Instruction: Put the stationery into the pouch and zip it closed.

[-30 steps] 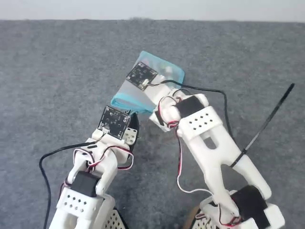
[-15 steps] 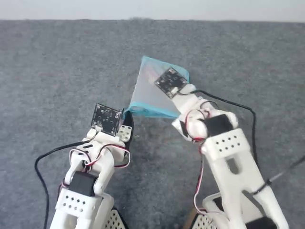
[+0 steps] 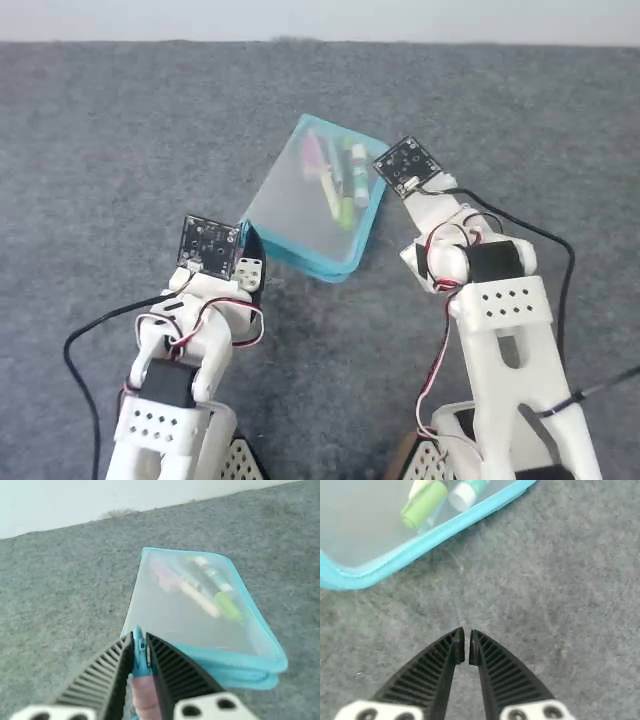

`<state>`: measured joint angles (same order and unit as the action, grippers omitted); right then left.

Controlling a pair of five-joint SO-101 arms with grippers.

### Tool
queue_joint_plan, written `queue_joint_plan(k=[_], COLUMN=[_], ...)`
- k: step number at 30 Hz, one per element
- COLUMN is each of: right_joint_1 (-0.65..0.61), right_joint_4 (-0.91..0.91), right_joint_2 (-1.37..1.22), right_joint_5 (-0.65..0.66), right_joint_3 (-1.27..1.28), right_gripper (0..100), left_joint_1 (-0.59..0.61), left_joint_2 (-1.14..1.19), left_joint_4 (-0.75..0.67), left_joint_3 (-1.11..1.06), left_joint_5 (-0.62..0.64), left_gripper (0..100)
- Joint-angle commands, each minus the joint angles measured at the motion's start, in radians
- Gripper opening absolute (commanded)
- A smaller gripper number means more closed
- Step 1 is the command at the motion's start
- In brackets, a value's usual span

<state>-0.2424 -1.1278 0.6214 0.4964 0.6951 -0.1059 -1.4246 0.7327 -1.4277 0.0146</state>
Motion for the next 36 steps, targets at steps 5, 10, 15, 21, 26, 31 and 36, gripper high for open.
queue_joint_plan(k=[5, 10, 15, 21, 26, 31, 36], right_joint_1=[-0.311, -0.346, -0.410, -0.426, -0.423, -0.421, -0.421], right_joint_4=[0.021, 0.119, 0.236, 0.351, 0.401, 0.404, 0.444], right_joint_2=[0.139, 0.286, 0.357, 0.236, 0.047, -0.113, -0.251], right_joint_5=[-0.012, -0.021, -0.023, -0.020, -0.017, -0.021, -0.021], right_joint_3=[0.071, 0.272, 0.391, 0.399, 0.316, 0.190, 0.104], right_gripper=[13.9, 21.1, 21.3, 21.3, 21.3, 21.3, 21.3], left_joint_1=[-0.015, -0.020, -0.021, -0.021, -0.021, -0.021, -0.021], left_joint_2=[0.011, 0.011, 0.011, 0.011, 0.011, 0.012, 0.012], left_joint_4=[-0.029, -0.029, -0.023, -0.023, -0.023, -0.023, -0.021], left_joint_3=[0.015, 0.016, 0.033, 0.033, 0.033, 0.033, 0.033], left_joint_5=[0.006, 0.006, 0.006, 0.006, 0.006, 0.006, 0.006], left_gripper=[1, 1, 1, 1, 1, 1, 1])
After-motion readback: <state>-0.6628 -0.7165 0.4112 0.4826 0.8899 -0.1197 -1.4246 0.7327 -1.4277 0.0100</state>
